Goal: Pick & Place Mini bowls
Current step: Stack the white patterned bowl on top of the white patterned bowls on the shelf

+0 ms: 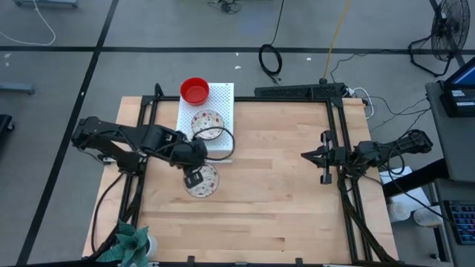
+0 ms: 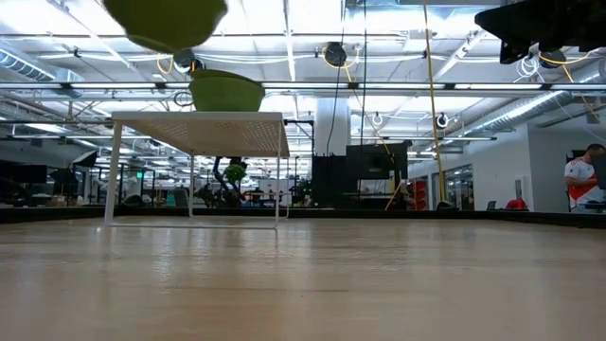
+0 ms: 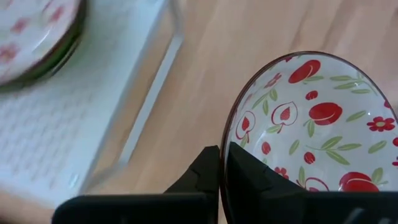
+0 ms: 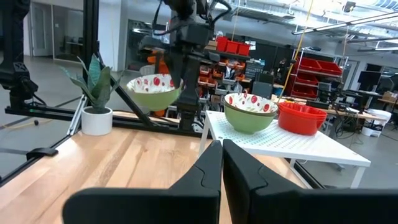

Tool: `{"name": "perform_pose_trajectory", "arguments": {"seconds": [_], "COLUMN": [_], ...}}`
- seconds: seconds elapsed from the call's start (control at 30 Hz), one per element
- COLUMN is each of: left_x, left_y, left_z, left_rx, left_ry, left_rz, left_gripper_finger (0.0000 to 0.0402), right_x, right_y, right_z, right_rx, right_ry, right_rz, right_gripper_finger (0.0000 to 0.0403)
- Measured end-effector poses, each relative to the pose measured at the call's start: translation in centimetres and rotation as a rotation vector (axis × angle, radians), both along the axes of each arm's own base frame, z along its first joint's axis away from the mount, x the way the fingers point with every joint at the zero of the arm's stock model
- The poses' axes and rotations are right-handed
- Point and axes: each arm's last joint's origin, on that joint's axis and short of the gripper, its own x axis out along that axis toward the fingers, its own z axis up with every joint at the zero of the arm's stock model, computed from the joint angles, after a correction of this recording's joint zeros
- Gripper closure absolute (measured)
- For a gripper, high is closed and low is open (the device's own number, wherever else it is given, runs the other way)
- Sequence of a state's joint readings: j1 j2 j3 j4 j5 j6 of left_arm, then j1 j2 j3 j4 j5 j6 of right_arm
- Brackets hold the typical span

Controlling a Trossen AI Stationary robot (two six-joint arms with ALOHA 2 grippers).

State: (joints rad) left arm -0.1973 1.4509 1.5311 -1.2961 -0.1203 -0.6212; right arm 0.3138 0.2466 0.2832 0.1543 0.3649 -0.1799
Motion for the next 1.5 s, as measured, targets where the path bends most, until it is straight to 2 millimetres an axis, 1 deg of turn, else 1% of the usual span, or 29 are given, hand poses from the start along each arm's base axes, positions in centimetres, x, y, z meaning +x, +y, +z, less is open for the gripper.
{"name": "perform_pose_trajectory", "arguments": {"seconds": [0.13,0.27,0.37,0.5,0.63,0.73,0.83,0.93,1.07,1.13,1.2,1.3,1.4,1.5], "left_x": [-1.5,-3.2,-4.4,-6.1,-8.0,-9.1,-9.7,-9.6,-8.7,-8.2,-7.6,-6.4,-5.0,-4.0], "left_y": [1.0,2.4,3.5,4.7,6.1,7.3,8.4,9.4,10.7,11.2,11.7,12.3,12.5,13.0], "left_z": [0.5,1.5,2.3,3.4,4.5,4.9,5.1,4.9,4.4,4.6,5.4,7.1,9.0,10.5], "left_rx": [-0.046,-0.065,-0.076,-0.103,-0.164,-0.208,-0.265,-0.287,-0.284,-0.278,-0.264,-0.241,-0.175,-0.108], "left_ry": [0.057,0.057,0.022,-0.038,-0.098,-0.13,-0.136,-0.136,-0.103,-0.1,-0.125,-0.176,-0.229,-0.279], "left_rz": [0.104,0.193,0.244,0.303,0.386,0.475,0.536,0.581,0.595,0.589,0.572,0.553,0.514,0.524], "left_gripper_finger": [0.0391,0.0388,0.0382,0.0391,0.0388,0.0382,0.0391,0.0391,0.0385,0.0389,0.0391,0.0391,0.0387,0.039], "right_x": [0.0,0.1,0.1,0.1,0.1,0.1,0.1,0.1,0.1,0.1,0.1,0.1,0.1,0.1], "right_y": [0.0,0.0,0.0,0.0,0.0,0.0,0.0,0.0,0.0,0.0,0.0,0.0,0.0,0.0], "right_z": [0.0,0.0,0.0,0.0,0.0,0.0,0.0,0.1,0.2,0.2,0.2,0.2,0.2,0.2], "right_rx": [0.0,-0.001,-0.001,-0.001,-0.001,0.0,0.0,0.003,0.001,-0.005,-0.007,-0.01,-0.009,-0.009], "right_ry": [0.002,0.004,0.004,0.004,0.002,0.002,0.002,-0.008,-0.018,-0.019,-0.018,-0.018,-0.018,-0.018], "right_rz": [0.0,-0.001,-0.001,-0.001,-0.001,-0.001,-0.001,-0.001,-0.001,-0.002,-0.002,-0.003,-0.002,-0.002], "right_gripper_finger": [0.0403,0.0403,0.0403,0.0403,0.0403,0.0403,0.0403,0.0403,0.0403,0.0403,0.0403,0.0403,0.0403,0.0403]}}
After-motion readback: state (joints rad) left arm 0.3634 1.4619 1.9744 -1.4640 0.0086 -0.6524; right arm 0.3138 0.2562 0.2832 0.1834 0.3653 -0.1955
